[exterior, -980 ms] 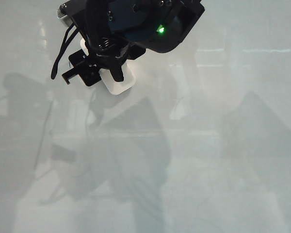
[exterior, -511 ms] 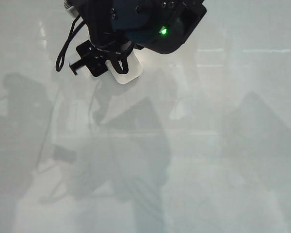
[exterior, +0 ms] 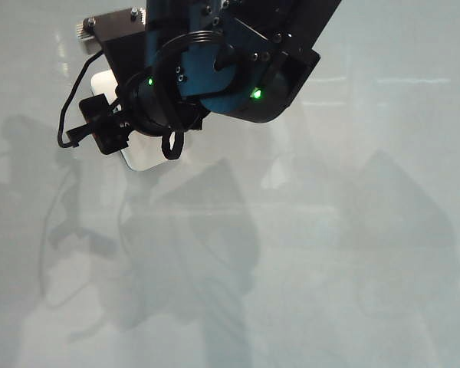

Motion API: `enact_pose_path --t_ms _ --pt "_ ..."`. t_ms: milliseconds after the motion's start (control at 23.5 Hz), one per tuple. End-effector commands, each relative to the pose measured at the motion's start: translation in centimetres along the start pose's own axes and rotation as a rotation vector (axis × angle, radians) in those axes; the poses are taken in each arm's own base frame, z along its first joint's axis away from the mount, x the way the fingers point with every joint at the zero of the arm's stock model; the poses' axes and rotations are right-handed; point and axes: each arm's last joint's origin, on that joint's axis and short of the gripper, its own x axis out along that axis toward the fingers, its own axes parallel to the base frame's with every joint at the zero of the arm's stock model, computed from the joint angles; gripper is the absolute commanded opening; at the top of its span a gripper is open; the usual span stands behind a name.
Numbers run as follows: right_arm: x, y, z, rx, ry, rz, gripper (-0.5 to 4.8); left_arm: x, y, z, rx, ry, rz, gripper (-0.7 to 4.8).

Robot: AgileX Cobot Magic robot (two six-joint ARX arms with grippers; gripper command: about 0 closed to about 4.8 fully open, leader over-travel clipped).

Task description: Grab the whiteboard eraser that is attached to the surface of the whiteboard and use it to clean the writing on the whiteboard.

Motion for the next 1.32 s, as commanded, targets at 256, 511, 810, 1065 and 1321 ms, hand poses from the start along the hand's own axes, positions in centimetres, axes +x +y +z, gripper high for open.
enact_pose_path --t_ms 256,511,810,1065,1321 --pt "0.3 -0.3 2.0 0.019 -0.067 0.006 0.89 0.0 0.0 0.2 0.004 -0.012 0.0 -0.05" --pt "1.7 1.3 3.2 0.002 -0.075 0.113 0.89 0.0 0.0 0.2 0.0 -0.011 0.0 -0.05" --pt "2.2 1.0 2.5 -0.056 -0.01 0.018 0.89 0.1 0.0 0.2 0.0 -0.011 0.0 -0.05" --pt "2.2 -0.4 3.1 -0.166 0.052 -0.143 0.89 0.1 0.0 0.2 0.001 -0.012 0.001 -0.05" --pt "1.7 -1.0 4.6 -0.205 0.025 -0.252 0.89 0.1 0.0 0.4 0.006 -0.033 0.008 -0.05"
